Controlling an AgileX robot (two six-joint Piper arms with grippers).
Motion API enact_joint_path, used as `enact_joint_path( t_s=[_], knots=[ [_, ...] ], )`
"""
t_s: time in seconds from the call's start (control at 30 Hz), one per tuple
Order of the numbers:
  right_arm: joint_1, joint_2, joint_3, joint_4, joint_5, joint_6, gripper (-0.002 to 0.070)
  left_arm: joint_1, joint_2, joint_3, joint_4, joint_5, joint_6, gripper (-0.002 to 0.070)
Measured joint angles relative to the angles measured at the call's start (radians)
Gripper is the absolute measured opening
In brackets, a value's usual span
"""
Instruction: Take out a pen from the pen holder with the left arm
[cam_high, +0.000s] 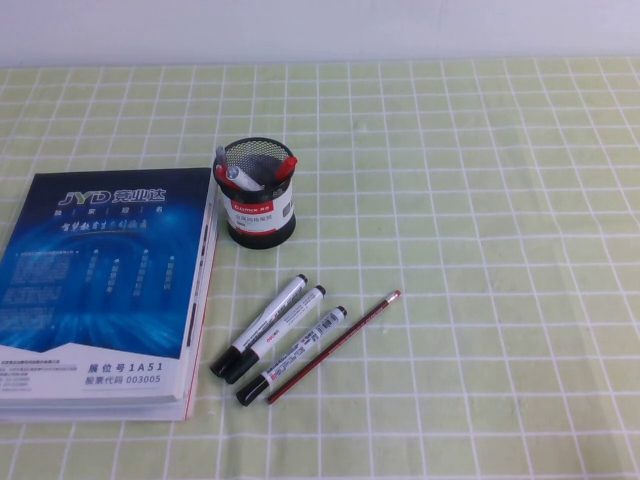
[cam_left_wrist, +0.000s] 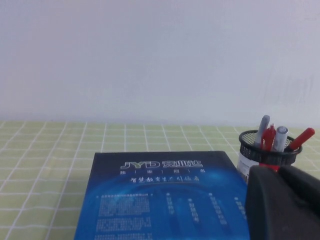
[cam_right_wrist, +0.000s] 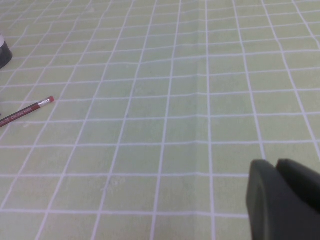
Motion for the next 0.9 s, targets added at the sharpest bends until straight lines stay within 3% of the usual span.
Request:
enact_joint_path(
  t_s=[0.2, 0.53, 0.9],
  knots=[
    [0.000, 0.000, 0.000, 0.000, 0.000, 0.000, -0.0015, 0.004, -0.024, 0.040, -0.009, 0.037, 0.000, 0.0000],
    [0.000, 0.000, 0.000, 0.000, 0.000, 0.000, -0.0015, 0.108, -0.024, 0.042, -0.009, 0.265, 0.000, 0.0000],
    [0.000, 0.000, 0.000, 0.000, 0.000, 0.000, -0.0015, 0.108, -0.024, 0.042, 0.003, 0.341, 0.016, 0.0000]
  ],
)
